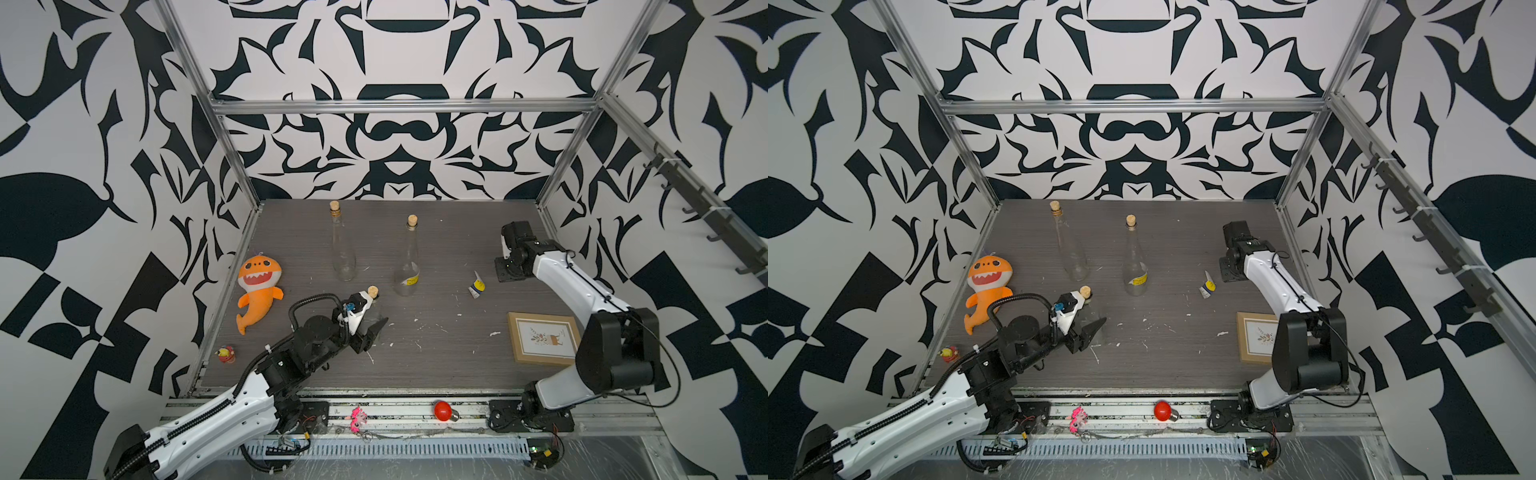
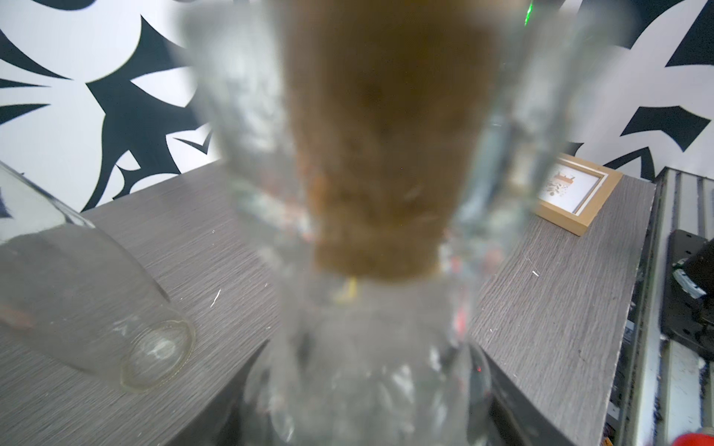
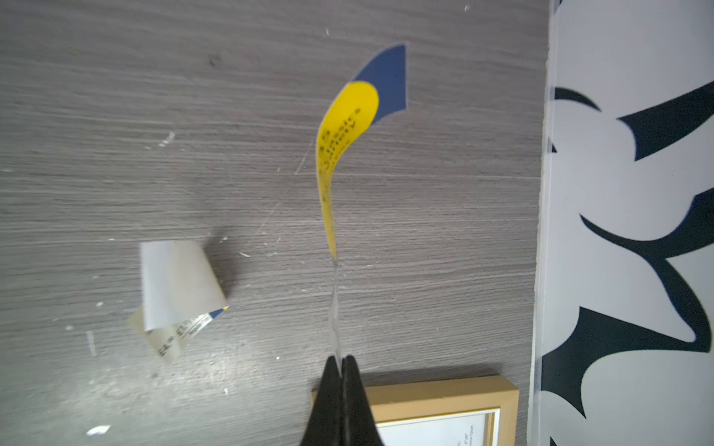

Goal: Remove the label from the bottle
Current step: Place the bottle at the center of the board.

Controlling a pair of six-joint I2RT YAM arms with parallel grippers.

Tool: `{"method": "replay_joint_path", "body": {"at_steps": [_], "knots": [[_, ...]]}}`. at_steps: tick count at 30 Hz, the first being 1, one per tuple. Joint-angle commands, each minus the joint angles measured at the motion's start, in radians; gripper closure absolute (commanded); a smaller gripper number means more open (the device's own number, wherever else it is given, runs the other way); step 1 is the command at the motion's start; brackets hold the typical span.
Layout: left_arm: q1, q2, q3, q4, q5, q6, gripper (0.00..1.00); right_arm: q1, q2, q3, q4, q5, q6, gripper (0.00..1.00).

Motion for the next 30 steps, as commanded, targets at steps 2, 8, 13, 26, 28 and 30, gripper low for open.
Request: {"method": "replay_joint_path", "body": {"at_steps": [2,8,13,26,28,30], "knots": [[-0.002,-0.024,-0.034,0.194,-0.039,0.048,1.00,0.022,-0.097,-0.001,-0.054,-0.059,0.011,1.00],[0.000,0.056,-0.025,0.269,-0.247,0.154,1.00,0.038,-0.148,-0.013,-0.066,-0.063,0.011,1.00],[0.079,0.146,0.012,0.293,-0.286,0.180,1.00,0.040,-0.117,-0.013,-0.066,-0.056,0.003,1.00],[0.383,0.207,-0.026,0.429,-0.064,0.049,1.00,0.038,0.064,-0.014,-0.049,0.129,0.074,1.00],[0.385,0.230,-0.027,0.443,-0.071,0.046,1.00,0.033,0.106,-0.020,-0.033,0.145,0.096,1.00],[0.387,0.248,-0.026,0.448,-0.070,0.041,1.00,0.031,0.150,-0.014,-0.022,0.151,0.115,1.00]]}}
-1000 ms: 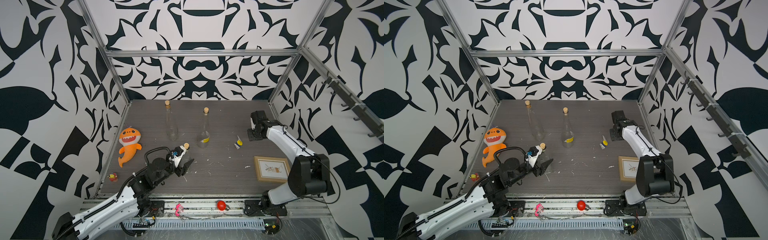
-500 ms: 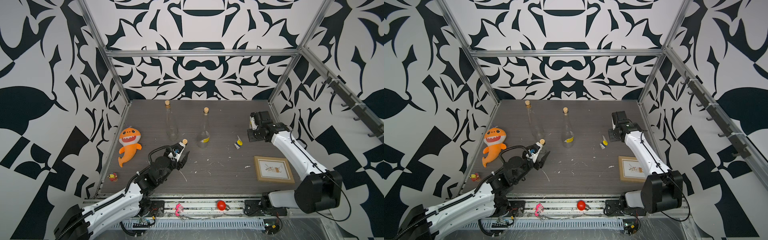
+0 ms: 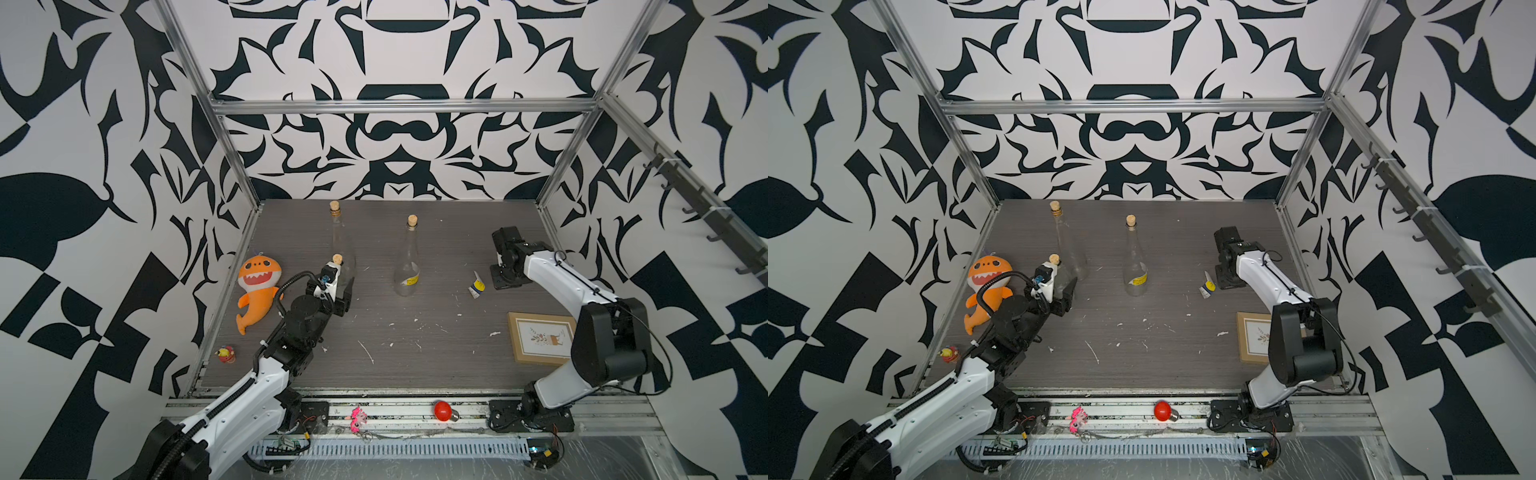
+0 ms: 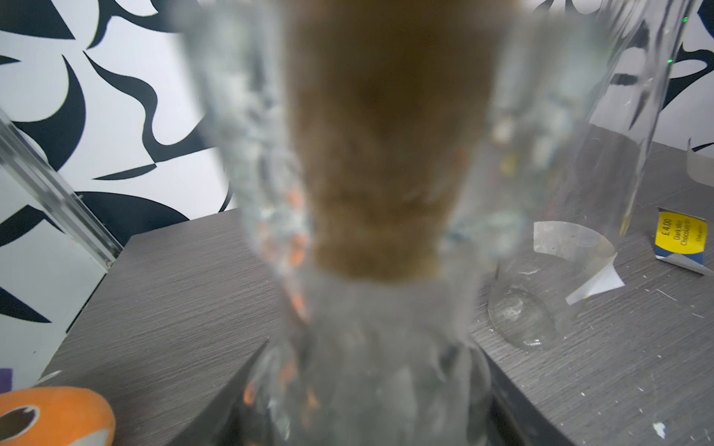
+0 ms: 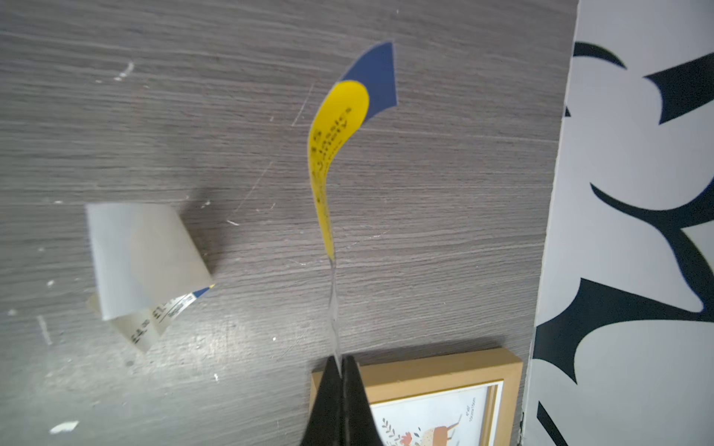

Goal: Remove the label from the bottle
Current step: Place the bottle at the center of the board.

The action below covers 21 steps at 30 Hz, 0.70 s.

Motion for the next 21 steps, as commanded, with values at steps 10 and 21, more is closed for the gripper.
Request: {"method": "replay_joint_path", "body": {"at_steps": [10,21], "knots": [[0.005,0.005,-0.013,0.114,0.041,-0.047,0.83,-0.035,0.132,0.011,0.080,0.105,0.096,0.98],[0.005,-0.001,-0.018,0.100,0.062,-0.065,0.55,-0.059,0.243,0.151,0.077,0.074,0.058,0.92]]}}
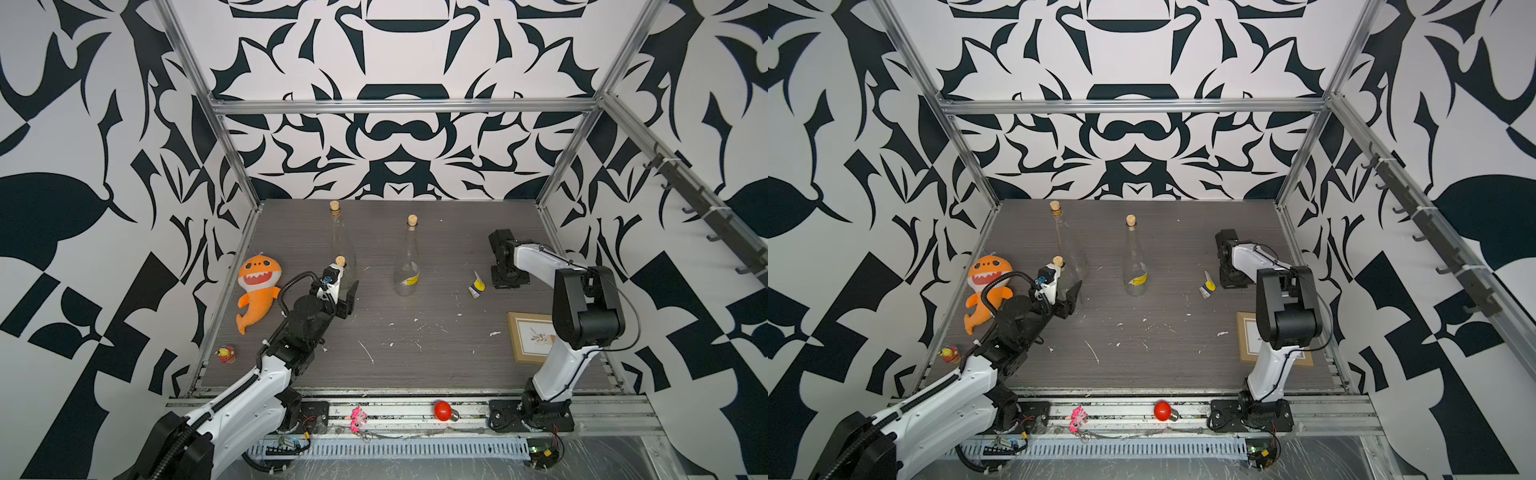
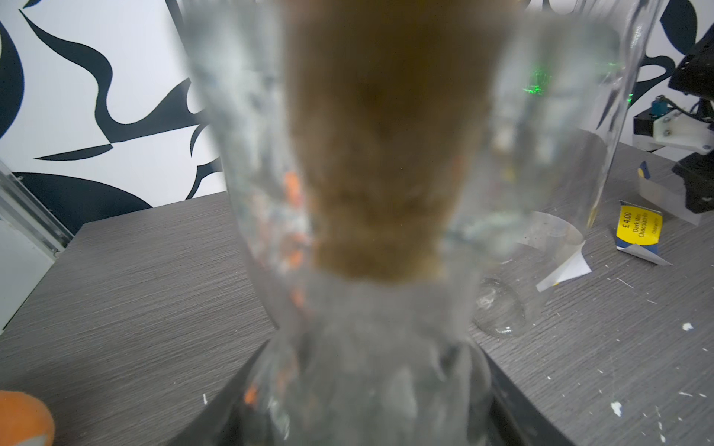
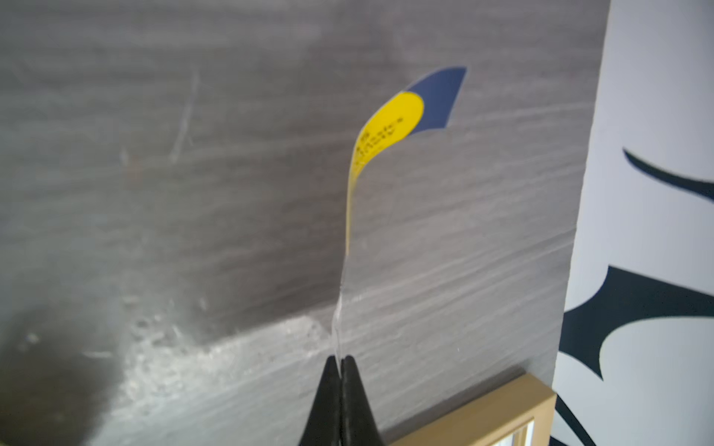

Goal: Remove the label from the bottle
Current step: Place the bottle at the center of the board.

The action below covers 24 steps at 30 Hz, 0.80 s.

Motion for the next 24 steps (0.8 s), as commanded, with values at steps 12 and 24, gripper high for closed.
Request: {"method": "replay_joint_path", "body": {"at_steps": [12,24], "knots": [[0.004,-0.031,0.022,0.045,0.035,-0.021,0.14,-0.001,0.130,0.168,-0.009,-0.084,-0.040,0.83],[0.005,-0.075,0.027,0.007,0.049,-0.025,0.01,-0.031,0.158,0.176,0.021,-0.255,-0.029,0.77]]}}
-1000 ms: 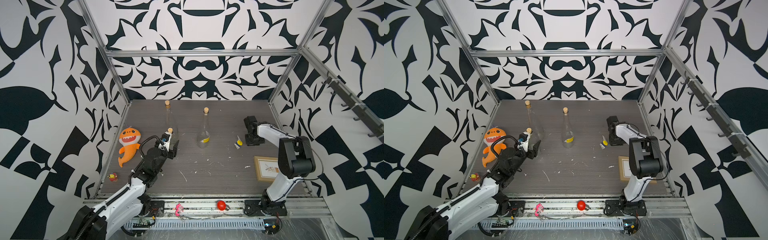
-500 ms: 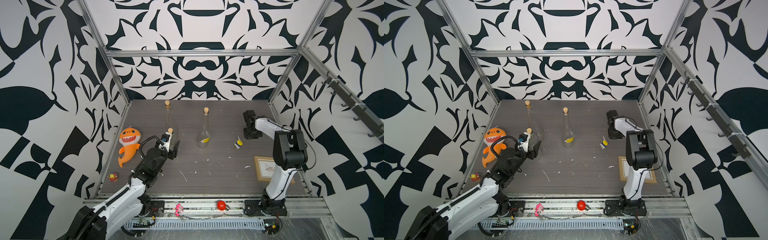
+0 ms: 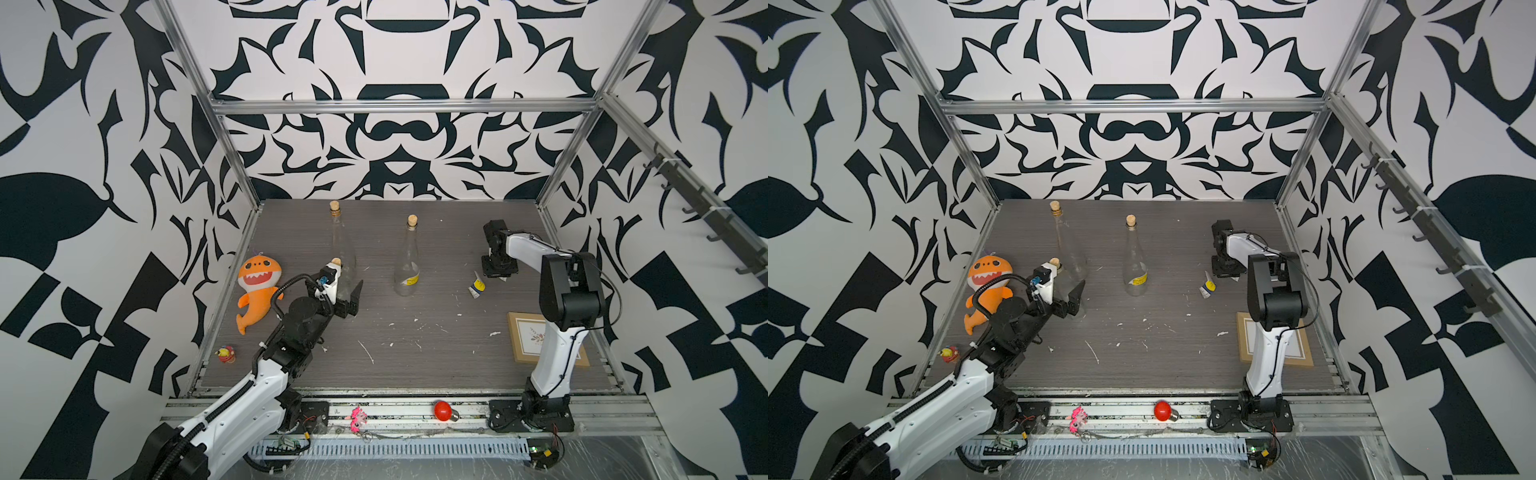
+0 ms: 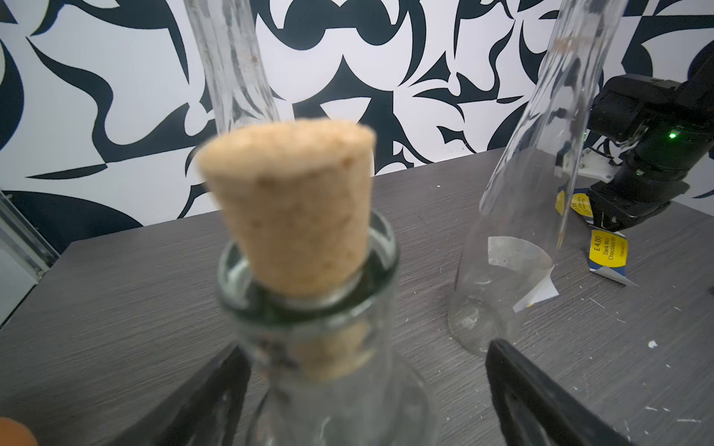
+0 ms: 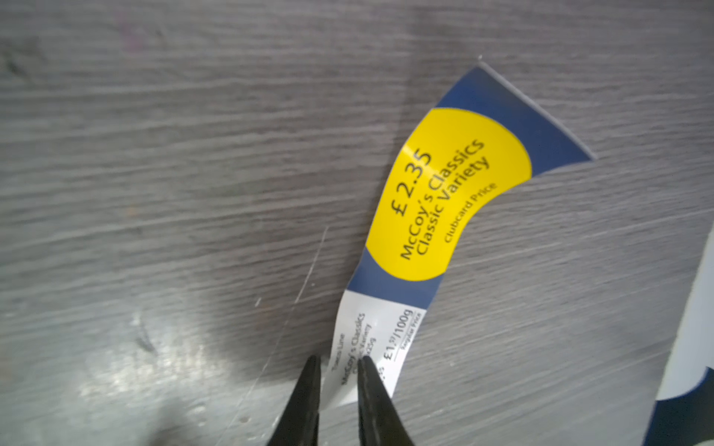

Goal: Remove the label from the bottle
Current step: Place the bottle at the center of the board.

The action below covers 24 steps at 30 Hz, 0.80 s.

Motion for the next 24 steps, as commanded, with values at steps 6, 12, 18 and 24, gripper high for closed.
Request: {"method": "replay_joint_path", "body": {"at_steps": [6,12,18,24], "knots": [[0.004,-0.043,0.040,-0.023,0.032,-0.014,0.01,-0.029,-0.018,0.013,0.004,-0.154,0.001,0.70],[0.004,-0.100,0.063,-0.093,0.051,-0.024,0.01,-0.043,-0.070,-0.014,0.031,-0.185,0.013,0.67],[0.005,-0.151,0.093,-0.169,0.062,-0.033,0.01,-0.042,-0.170,-0.012,0.017,-0.169,0.006,0.59],[0.005,-0.166,0.156,-0.249,0.149,-0.042,0.01,-0.042,-0.280,-0.032,0.017,-0.191,0.009,0.50]]}}
